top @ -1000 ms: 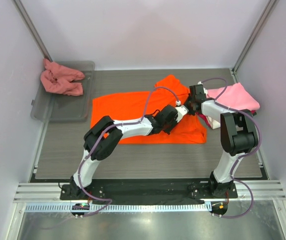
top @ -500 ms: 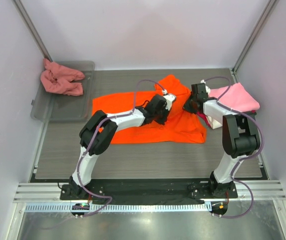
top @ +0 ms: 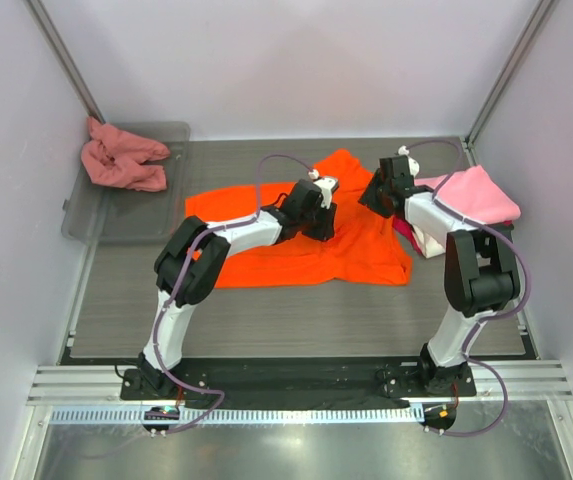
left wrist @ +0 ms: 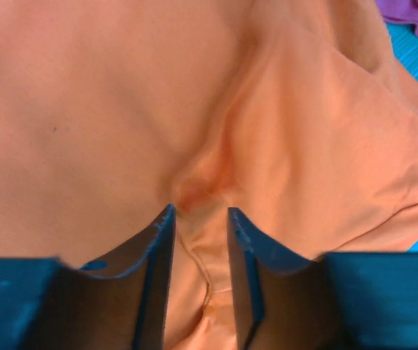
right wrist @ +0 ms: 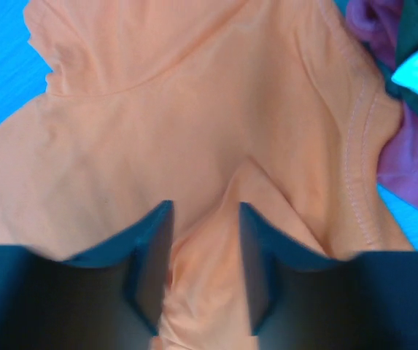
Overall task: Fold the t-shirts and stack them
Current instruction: Fold the tshirt
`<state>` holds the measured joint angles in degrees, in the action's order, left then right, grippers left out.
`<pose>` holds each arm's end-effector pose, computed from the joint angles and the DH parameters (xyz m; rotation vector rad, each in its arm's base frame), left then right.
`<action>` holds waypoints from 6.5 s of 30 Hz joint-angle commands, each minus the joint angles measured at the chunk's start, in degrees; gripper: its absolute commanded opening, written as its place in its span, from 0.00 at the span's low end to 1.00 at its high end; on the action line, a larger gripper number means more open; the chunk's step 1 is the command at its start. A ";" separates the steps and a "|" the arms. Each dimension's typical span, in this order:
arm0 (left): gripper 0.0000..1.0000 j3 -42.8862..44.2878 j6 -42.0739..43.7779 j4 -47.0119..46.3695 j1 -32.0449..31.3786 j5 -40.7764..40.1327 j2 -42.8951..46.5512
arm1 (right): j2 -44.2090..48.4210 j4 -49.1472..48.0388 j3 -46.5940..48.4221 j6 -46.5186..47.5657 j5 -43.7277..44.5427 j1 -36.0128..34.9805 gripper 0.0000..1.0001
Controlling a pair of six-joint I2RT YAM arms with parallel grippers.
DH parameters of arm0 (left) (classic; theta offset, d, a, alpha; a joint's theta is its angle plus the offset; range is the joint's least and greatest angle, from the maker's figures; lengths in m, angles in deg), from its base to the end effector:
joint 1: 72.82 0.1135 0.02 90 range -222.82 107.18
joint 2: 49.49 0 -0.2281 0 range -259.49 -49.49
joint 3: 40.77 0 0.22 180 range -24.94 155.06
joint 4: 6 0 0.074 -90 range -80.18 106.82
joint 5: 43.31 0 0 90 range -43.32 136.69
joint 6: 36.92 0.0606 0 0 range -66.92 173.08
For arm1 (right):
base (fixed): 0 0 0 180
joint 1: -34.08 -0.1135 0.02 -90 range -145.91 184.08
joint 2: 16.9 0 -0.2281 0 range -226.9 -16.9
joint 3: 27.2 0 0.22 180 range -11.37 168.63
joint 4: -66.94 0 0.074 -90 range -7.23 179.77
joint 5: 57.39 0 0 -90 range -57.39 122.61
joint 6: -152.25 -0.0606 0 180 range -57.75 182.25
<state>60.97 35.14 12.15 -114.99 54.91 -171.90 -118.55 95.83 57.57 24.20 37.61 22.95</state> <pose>0.3295 -0.3102 0.1444 0.5701 2.2718 -0.7071 0.3644 0.0663 0.1767 0.5969 2.3119 0.3089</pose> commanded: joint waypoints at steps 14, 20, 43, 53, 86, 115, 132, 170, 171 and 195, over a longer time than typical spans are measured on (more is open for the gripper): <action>0.63 0.40 -2.10 0.04 0.86 1.35 4.02 | 27.53 6.71 -23.05 3.68 6.52 0.50 0.50; 0.56 4.09 -2.98 1.01 0.86 1.44 -0.28 | 32.91 7.68 -30.19 0.34 9.50 0.85 0.46; 0.57 -1.45 -7.81 7.77 2.00 -5.31 10.78 | 21.84 8.46 -26.94 4.11 10.04 12.72 0.18; 0.59 -16.03 -11.42 6.36 11.48 -15.14 22.20 | 27.12 6.99 -23.08 7.45 6.37 7.89 0.53; 0.50 -14.37 -22.59 27.20 29.60 -34.77 11.85 | 15.96 3.64 -21.75 7.55 5.02 -23.75 0.49; 0.72 -4.01 -15.38 20.60 27.50 -30.11 13.71 | 18.59 13.04 -13.77 5.60 14.61 -32.20 0.56; 0.70 16.66 -15.29 32.48 31.71 -32.40 -3.80 | 7.53 8.83 8.03 9.13 0.55 -9.62 0.62; 0.00 10.07 -12.21 27.21 32.51 -29.77 -2.66 | -47.67 13.04 66.13 25.21 -2.43 1.73 0.70; 0.00 9.98 -12.21 27.12 32.50 -29.59 -2.40 | -48.20 12.96 67.27 25.30 -3.32 1.73 0.69; 0.00 9.02 -10.19 27.73 31.54 -32.57 1.91 | -41.72 7.78 63.44 24.42 -7.46 1.82 0.01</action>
<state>70.41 23.84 39.65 -83.02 24.36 -174.85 -168.71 105.62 123.78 47.24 28.19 24.46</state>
